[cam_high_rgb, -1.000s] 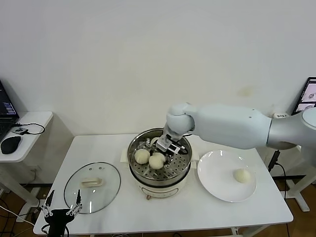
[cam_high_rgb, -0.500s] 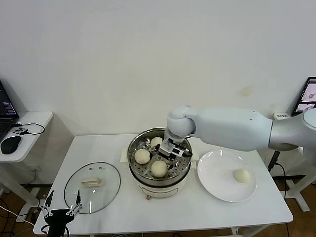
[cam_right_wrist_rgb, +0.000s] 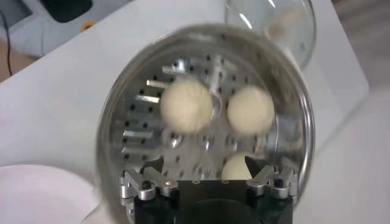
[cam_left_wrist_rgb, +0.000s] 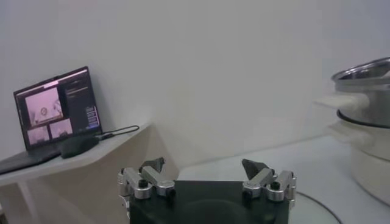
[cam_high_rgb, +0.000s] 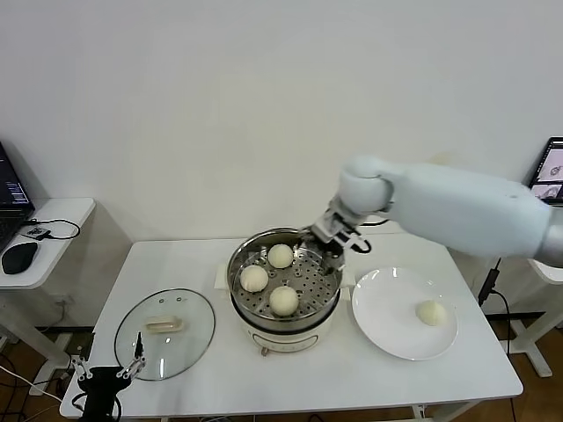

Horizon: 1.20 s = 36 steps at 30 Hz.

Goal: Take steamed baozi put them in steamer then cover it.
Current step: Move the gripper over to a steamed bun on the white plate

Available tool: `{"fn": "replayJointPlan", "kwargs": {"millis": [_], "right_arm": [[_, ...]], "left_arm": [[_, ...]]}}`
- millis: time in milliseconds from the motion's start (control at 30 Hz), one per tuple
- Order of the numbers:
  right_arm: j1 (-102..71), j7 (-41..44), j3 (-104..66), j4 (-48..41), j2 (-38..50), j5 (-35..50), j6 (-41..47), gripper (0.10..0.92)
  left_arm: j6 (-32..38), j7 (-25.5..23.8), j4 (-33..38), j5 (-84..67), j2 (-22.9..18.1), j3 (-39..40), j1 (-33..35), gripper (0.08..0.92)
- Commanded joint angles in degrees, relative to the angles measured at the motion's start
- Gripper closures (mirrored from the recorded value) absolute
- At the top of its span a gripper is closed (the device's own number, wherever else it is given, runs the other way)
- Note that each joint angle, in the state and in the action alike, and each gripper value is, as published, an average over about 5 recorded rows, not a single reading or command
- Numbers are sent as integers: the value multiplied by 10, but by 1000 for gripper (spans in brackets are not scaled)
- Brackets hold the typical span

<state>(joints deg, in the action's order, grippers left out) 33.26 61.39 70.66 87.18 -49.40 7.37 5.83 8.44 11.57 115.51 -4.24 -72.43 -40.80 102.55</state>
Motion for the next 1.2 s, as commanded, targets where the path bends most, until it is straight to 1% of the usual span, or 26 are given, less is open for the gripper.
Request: {"fn": "replayJointPlan", "kwargs": {"millis": [33,200,433,567,700,1200], "right_arm": [[-34,13,-47,37,179,-15,107,202],[-100,15,-76,27,239,-70,83,203],[-263,10,-198,-19,264,-121,65,203],[-342,6,-248,-56,252,-143,54,203],[-382,2,-282,-94,226,-158,49,203],[-434,-3,-324,-180,158,-217,42,202]], "left_arm": [[0,0,-4,2,3,5,-3,177],[-1,-1,-7,6,5,12,-7,177],[-5,-3,-9,12,5,21,-10,177],[-7,-3,-10,15,5,22,-9,177],[-14,-5,-3,12,2,17,-8,177],[-16,-6,-2,10,0,5,-1,177]]}}
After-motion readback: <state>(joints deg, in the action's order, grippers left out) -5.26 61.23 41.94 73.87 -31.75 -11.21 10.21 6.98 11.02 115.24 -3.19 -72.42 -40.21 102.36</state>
